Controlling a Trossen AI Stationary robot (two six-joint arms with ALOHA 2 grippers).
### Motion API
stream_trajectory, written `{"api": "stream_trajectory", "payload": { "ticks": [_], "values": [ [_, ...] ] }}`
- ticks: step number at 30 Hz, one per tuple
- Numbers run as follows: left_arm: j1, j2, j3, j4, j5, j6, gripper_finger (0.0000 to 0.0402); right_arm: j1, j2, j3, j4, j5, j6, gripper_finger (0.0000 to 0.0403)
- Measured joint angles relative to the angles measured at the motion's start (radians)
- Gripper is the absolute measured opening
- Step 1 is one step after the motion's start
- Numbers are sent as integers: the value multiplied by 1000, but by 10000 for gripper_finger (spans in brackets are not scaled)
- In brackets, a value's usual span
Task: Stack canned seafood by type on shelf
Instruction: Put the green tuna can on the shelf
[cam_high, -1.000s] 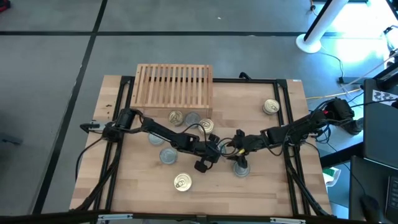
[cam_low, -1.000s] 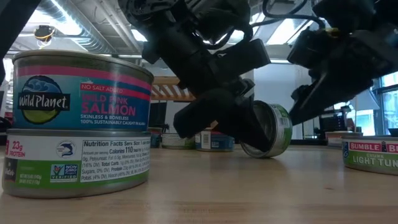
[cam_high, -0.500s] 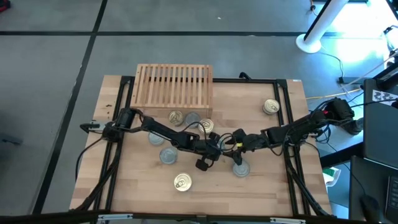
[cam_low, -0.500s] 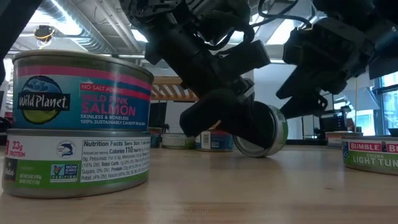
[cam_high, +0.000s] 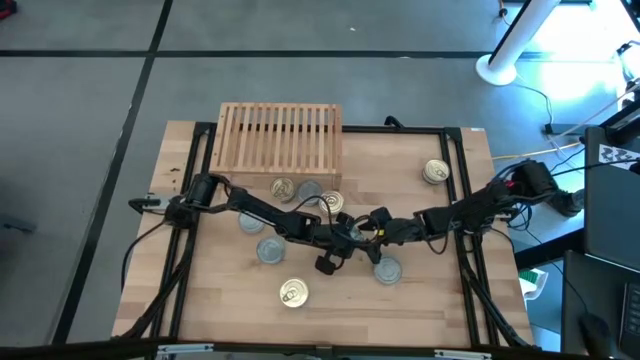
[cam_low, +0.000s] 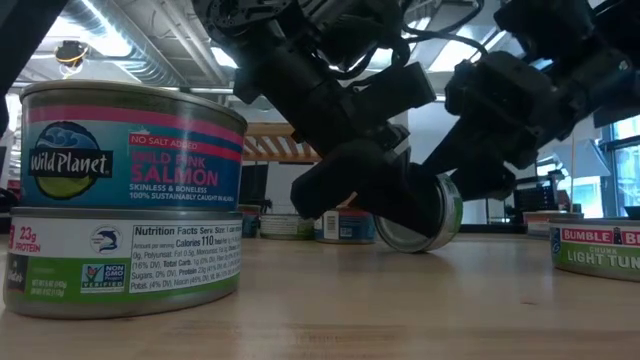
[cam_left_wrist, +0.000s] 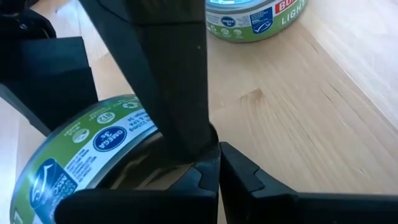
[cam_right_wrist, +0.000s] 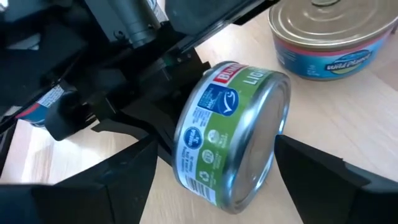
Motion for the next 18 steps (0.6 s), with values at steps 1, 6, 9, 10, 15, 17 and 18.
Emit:
{"api": "stream_trajectory", "payload": {
  "ticks": [1,6,9,10,15,17,18],
  "values": [
    [0,0,0,0,0,0,0,0,4,0,3,0,0,319],
    [0,0,0,3,0,1,0,0,33,0,15,9,8,319],
    [0,0,0,3,0,0,0,0,42,0,12,38,19,318],
    [0,0,0,2,0,0,0,0,43,0,9,48,25,316],
    [-1,0,0,3,1,-1,0,-1,43,0,2,77,26,265],
    [-2,0,0,3,1,-1,0,-1,43,0,1,76,26,231],
    [-2,0,0,3,1,-1,0,-1,43,0,1,74,26,213]
  ]
}}
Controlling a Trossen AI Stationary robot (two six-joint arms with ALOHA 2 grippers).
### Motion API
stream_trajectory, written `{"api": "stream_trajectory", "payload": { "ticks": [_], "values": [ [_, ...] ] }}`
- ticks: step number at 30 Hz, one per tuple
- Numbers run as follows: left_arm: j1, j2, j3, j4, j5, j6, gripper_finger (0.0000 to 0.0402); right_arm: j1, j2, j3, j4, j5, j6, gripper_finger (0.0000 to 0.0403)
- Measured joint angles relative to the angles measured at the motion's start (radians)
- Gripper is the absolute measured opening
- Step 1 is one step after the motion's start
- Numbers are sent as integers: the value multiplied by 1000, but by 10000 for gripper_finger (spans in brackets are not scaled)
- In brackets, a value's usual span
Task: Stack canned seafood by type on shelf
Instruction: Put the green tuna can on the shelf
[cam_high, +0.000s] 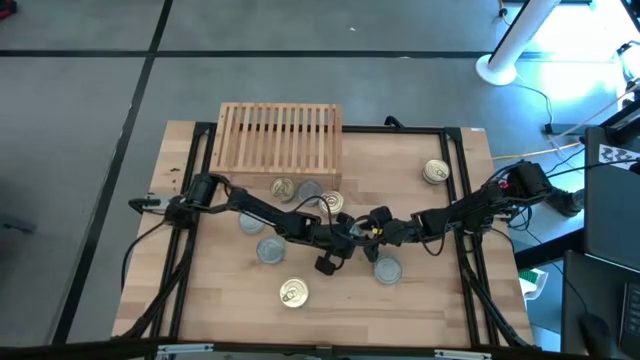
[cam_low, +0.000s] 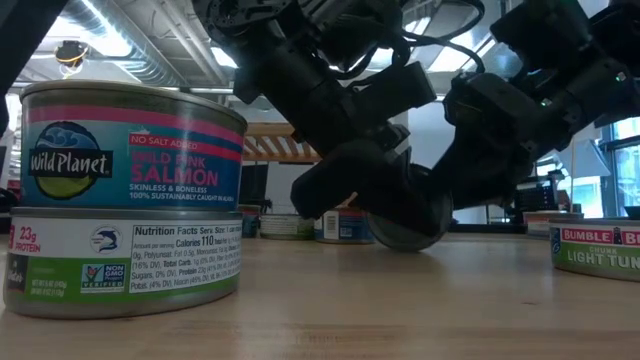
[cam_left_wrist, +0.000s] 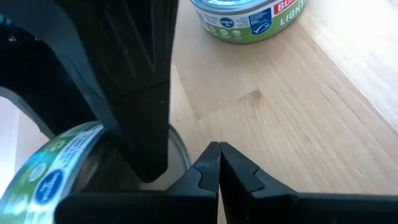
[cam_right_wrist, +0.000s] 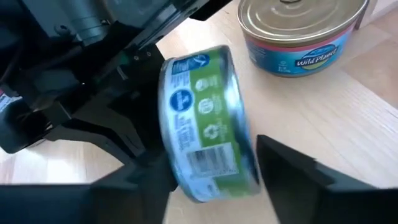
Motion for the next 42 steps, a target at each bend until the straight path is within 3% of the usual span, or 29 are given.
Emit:
{"api": "stream_trajectory", "payload": {
  "ticks": [5,10,17,24,32,36,42],
  "values": [
    [0,0,0,0,0,0,0,0,0,0,9,-15,-7,143],
    [0,0,0,0,0,-3,0,0,0,0,12,-15,-7,143],
    [-15,-38,18,-41,0,-134,18,-8,-27,0,11,-19,-7,157],
    [-27,-162,27,-201,-1,-150,45,-106,-97,-1,6,-125,-10,145],
    [-26,-359,27,-358,-7,-185,15,-243,-262,-1,12,-335,-18,153],
    [-24,-455,27,-376,-79,-168,2,-325,-359,29,10,-416,-19,146],
    [1,-566,27,-344,-287,-78,2,-469,-408,146,12,-468,-63,152]
  ]
}}
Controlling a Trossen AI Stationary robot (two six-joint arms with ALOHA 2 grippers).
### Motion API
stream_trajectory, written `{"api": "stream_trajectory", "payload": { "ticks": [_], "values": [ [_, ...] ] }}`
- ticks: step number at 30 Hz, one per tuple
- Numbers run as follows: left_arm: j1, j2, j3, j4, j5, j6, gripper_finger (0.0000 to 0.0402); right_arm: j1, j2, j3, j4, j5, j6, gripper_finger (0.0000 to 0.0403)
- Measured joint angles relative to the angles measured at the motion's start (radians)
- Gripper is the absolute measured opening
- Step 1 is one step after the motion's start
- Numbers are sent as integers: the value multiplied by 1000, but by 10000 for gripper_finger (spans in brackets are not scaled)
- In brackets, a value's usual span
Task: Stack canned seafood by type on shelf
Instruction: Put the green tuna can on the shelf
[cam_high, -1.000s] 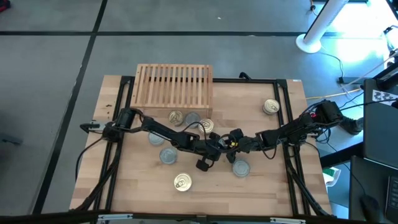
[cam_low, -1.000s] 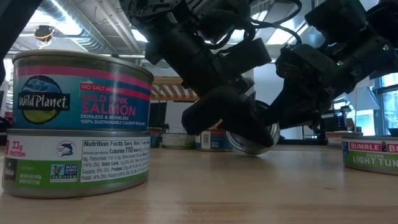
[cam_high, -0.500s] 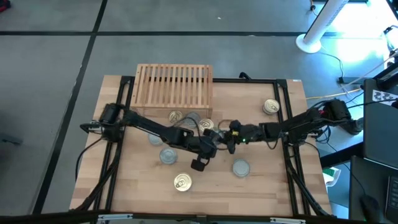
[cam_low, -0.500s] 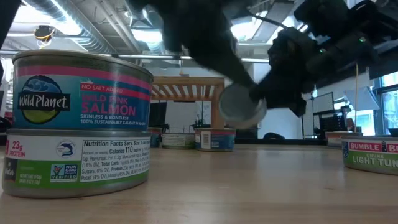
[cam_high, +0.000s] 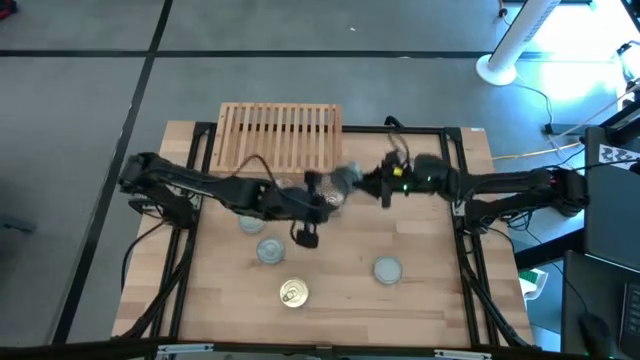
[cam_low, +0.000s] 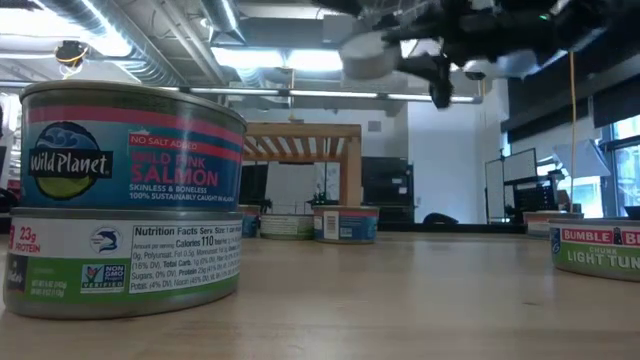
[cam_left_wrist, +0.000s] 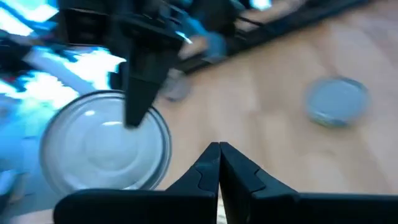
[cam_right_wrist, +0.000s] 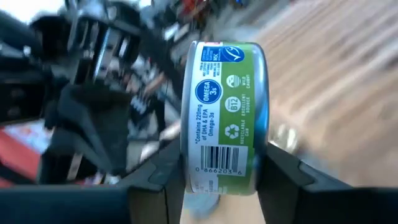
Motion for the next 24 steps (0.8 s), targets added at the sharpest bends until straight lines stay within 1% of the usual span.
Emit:
{"api": "stream_trajectory", "payload": {
  "ticks": [3,7,16,20,24],
  "values": [
    [32,-42,0,43,-50,6,2,-69,22,75,2,-23,-14,151],
    [89,-69,0,93,-52,9,1,-150,80,171,-3,-72,-19,148],
    [232,-79,-2,150,-52,1,3,-328,290,372,-56,-335,130,150],
    [291,-79,-2,150,-52,-11,1,-393,383,419,-53,-447,192,150],
    [361,-79,-2,150,-52,-89,2,-432,466,435,-55,-508,265,150]
  ]
}}
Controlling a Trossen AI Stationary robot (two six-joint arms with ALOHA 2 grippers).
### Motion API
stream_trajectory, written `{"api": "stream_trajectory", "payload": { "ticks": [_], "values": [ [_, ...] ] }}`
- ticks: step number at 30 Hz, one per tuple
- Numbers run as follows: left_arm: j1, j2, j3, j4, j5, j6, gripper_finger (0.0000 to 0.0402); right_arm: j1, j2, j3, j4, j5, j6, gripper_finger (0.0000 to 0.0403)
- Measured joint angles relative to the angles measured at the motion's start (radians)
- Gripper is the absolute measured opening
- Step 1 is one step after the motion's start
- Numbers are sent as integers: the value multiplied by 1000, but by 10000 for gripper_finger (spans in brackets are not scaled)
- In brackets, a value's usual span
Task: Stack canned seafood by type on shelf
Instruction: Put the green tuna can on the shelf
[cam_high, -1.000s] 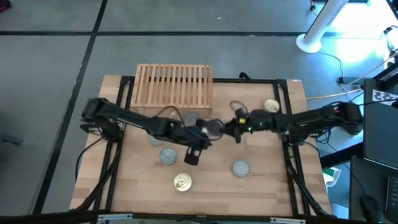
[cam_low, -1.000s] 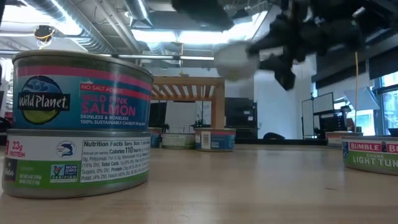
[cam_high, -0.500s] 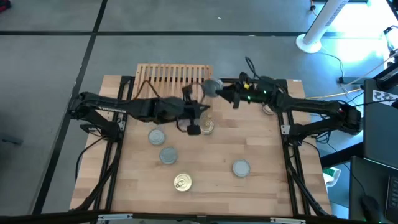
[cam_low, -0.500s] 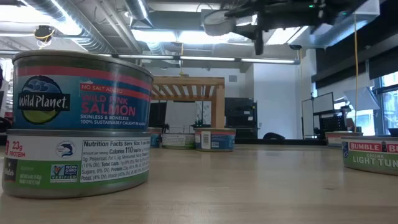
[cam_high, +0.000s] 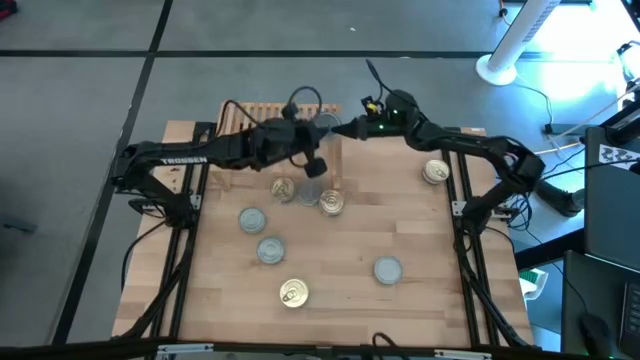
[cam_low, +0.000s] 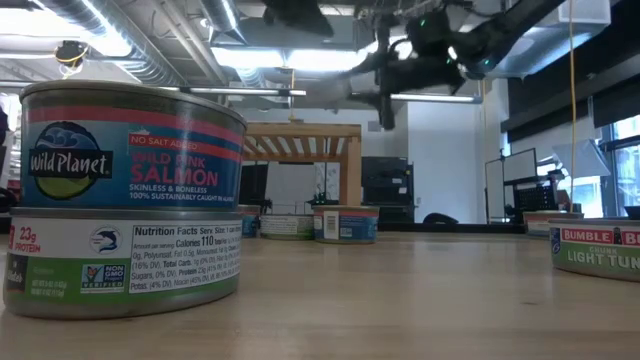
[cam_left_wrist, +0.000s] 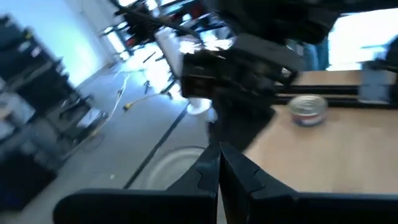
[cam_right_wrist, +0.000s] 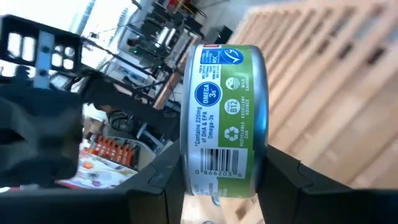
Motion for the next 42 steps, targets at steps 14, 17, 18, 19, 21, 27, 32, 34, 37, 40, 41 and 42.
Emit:
{"api": "stream_trajectory", "payload": {
  "ticks": [14,17,18,19,21,27,32,34,37,40,41,42],
  "values": [
    [186,2,0,-52,168,-239,1,-22,77,8,28,47,65,150],
    [202,13,-9,-51,233,-272,1,-22,77,8,30,80,65,150],
    [207,22,-15,-58,249,-280,1,-22,77,8,29,97,65,150],
    [209,31,-19,-53,257,-287,1,-22,77,8,27,115,69,150],
    [211,49,-28,-61,261,-297,1,-22,77,8,27,131,85,150],
    [219,98,-29,-50,262,-298,1,-22,77,8,-5,155,91,150],
    [239,124,-29,-51,262,-298,1,-22,77,7,-47,179,91,152],
    [246,136,-29,-52,262,-300,1,-22,77,7,-50,182,91,156],
    [255,152,-29,-53,262,-304,1,-22,76,7,-49,181,91,166],
    [258,163,-29,-52,261,-302,1,-22,77,7,-48,187,91,174],
    [258,166,-29,-50,261,-303,1,-22,76,7,-48,187,91,177],
    [261,167,-29,-55,261,-303,1,-22,76,7,-48,187,91,179]
  ]
}}
